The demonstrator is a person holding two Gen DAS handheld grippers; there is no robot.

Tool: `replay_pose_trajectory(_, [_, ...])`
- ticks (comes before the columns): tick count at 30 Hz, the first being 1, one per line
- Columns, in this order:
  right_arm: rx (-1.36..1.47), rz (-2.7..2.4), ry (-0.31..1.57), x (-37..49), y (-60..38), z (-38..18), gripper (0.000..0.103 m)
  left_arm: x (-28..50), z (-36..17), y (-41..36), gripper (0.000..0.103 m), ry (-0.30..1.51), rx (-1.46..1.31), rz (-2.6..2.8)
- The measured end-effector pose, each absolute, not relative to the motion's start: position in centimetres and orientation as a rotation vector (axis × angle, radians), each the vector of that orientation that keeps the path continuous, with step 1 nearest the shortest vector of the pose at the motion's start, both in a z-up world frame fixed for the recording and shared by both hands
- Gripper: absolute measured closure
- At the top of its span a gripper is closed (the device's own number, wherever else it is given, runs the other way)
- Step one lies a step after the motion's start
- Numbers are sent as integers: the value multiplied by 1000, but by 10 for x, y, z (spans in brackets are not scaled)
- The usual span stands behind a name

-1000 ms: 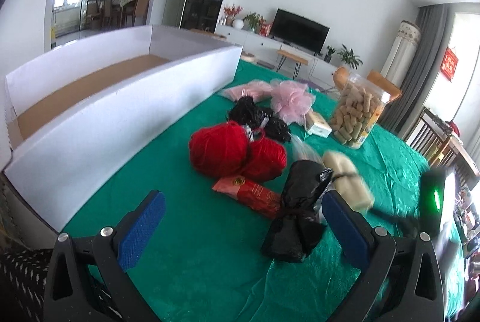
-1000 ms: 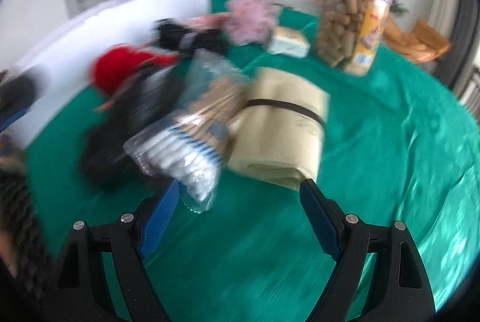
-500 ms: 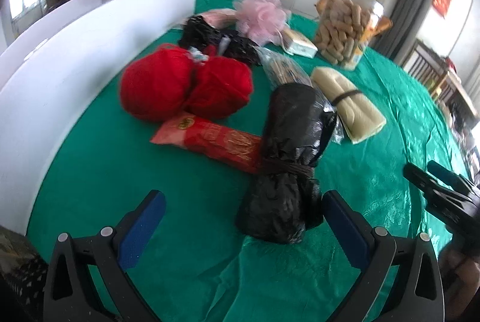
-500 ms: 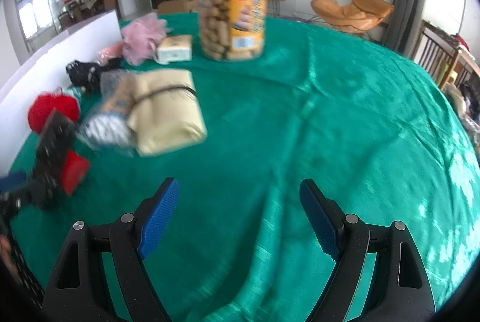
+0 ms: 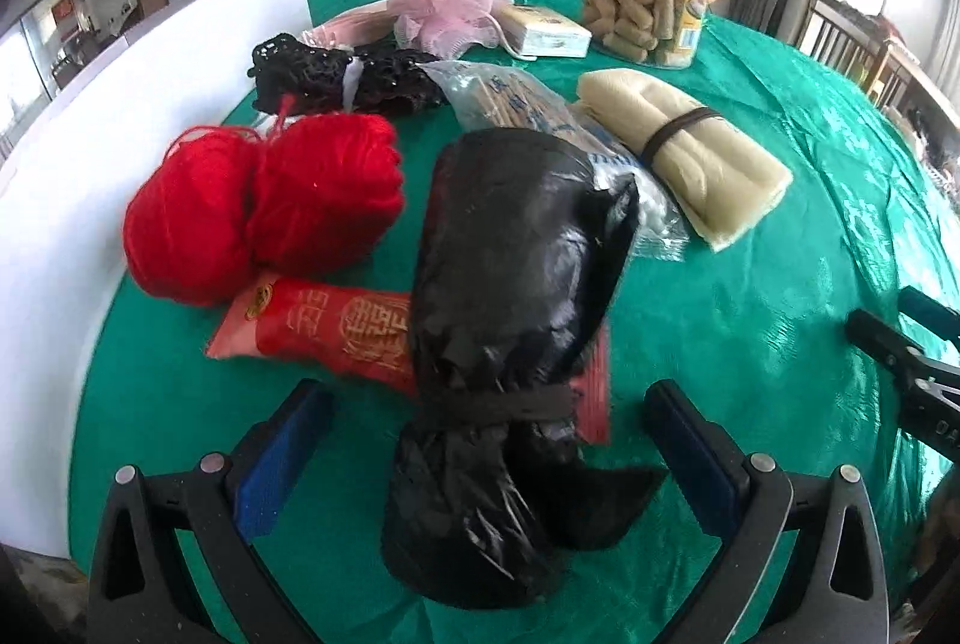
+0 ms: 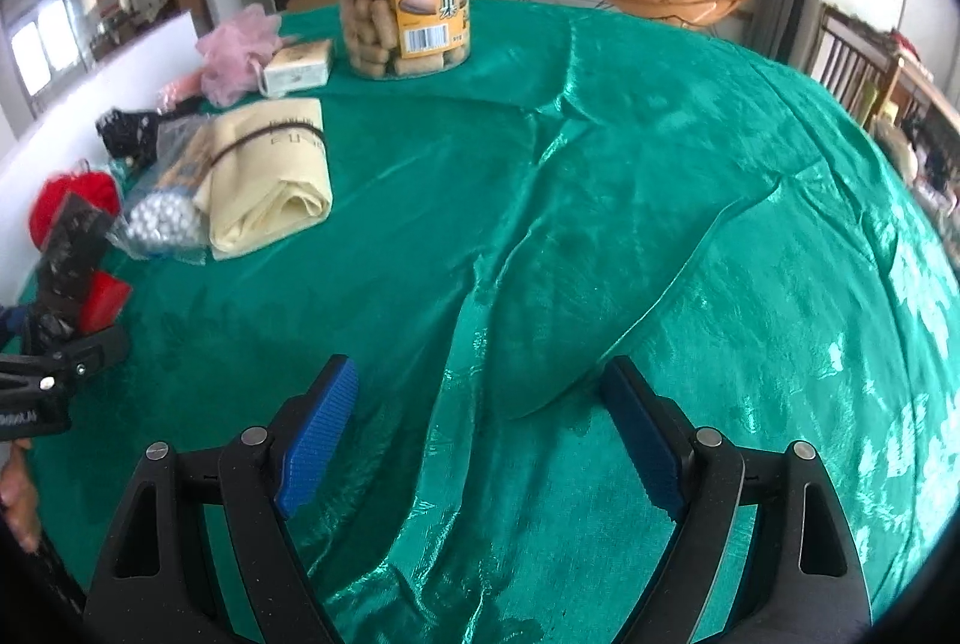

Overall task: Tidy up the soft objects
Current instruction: 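Move the left tool toward the red yarn balls while the right tool approaches the beige cloth roll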

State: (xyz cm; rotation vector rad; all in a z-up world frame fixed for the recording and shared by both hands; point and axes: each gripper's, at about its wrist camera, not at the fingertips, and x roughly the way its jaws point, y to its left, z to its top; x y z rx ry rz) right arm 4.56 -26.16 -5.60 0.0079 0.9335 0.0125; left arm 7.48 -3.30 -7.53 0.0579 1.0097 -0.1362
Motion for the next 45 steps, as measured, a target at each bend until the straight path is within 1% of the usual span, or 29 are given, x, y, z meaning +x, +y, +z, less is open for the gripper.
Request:
replay_pose_trajectory(35, [10,3,936,47,-263,-56,17,63,-75,-30,0,978,60,-138])
replay_pose_trajectory(43, [9,2,940,61,-265,-57,13,63,-75,-29,0,976,59,-138])
replay_pose_trajectory(45, [16,-1,946,66,-265,-58,10,63,-75,-29,0,976,59,-138])
